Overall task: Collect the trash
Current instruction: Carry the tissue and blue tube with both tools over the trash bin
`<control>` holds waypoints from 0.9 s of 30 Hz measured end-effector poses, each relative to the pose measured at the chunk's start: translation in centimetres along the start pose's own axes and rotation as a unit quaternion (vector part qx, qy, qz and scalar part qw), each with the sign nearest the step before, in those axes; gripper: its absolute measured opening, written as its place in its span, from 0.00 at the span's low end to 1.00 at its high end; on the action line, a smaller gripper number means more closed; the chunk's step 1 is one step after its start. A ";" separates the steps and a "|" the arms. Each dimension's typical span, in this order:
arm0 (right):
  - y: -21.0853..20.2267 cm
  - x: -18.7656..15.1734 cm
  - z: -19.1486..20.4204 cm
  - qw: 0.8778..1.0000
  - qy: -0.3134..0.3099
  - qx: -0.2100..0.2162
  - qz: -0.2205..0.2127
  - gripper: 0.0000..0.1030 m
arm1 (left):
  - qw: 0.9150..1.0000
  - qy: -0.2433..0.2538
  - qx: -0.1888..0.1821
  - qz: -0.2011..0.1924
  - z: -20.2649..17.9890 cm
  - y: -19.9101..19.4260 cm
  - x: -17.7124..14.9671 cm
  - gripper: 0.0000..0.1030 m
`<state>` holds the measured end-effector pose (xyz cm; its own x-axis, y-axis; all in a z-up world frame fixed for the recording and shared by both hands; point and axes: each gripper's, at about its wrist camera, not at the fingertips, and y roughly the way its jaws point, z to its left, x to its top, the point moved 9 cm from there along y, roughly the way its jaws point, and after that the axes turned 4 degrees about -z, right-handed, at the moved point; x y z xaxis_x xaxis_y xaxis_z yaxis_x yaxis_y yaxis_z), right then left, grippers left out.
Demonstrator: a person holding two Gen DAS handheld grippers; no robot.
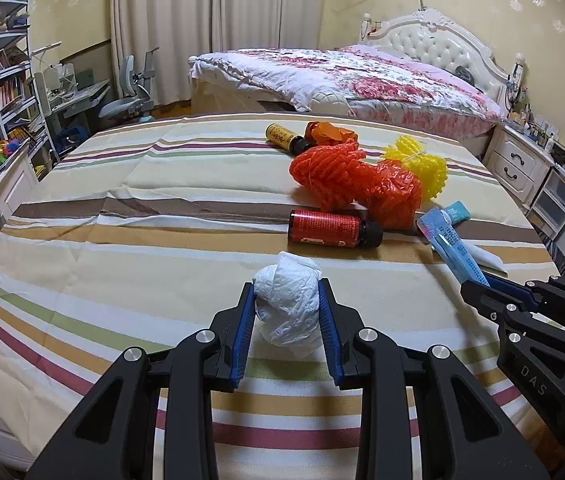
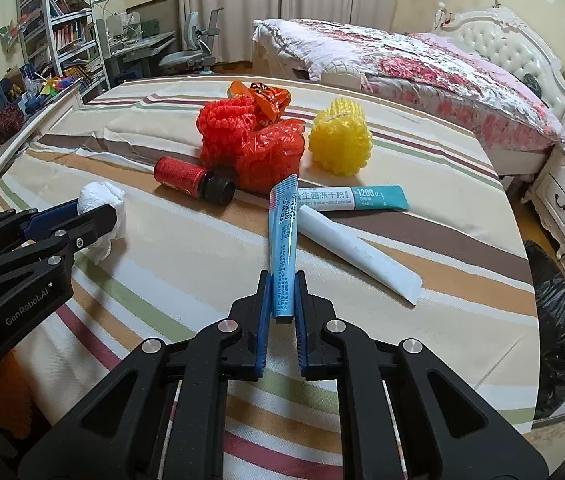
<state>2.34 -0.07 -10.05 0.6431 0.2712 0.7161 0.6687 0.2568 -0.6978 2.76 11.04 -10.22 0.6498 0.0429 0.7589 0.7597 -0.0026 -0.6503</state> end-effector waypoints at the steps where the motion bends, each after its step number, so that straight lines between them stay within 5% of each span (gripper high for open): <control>1: -0.2 0.2 -0.3 1.000 0.003 -0.002 -0.004 0.11 | 1.000 0.000 -0.001 -0.003 -0.1 -0.2 0.2 0.31; 13: -3.3 1.4 -8.9 0.994 0.071 -0.072 -0.046 0.11 | 0.997 0.036 -0.057 -0.046 -6.8 -0.9 3.8 0.31; 27: -6.7 -1.8 -24.8 0.958 0.183 -0.213 -0.063 0.11 | 0.977 0.120 -0.160 -0.071 -21.3 0.6 7.1 0.31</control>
<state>5.92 -25.29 -6.26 0.5834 -0.1006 0.8059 0.7904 -0.1579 -0.5919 8.39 -9.90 -4.51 0.4957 -0.1709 0.8515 0.7862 -0.3282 -0.5236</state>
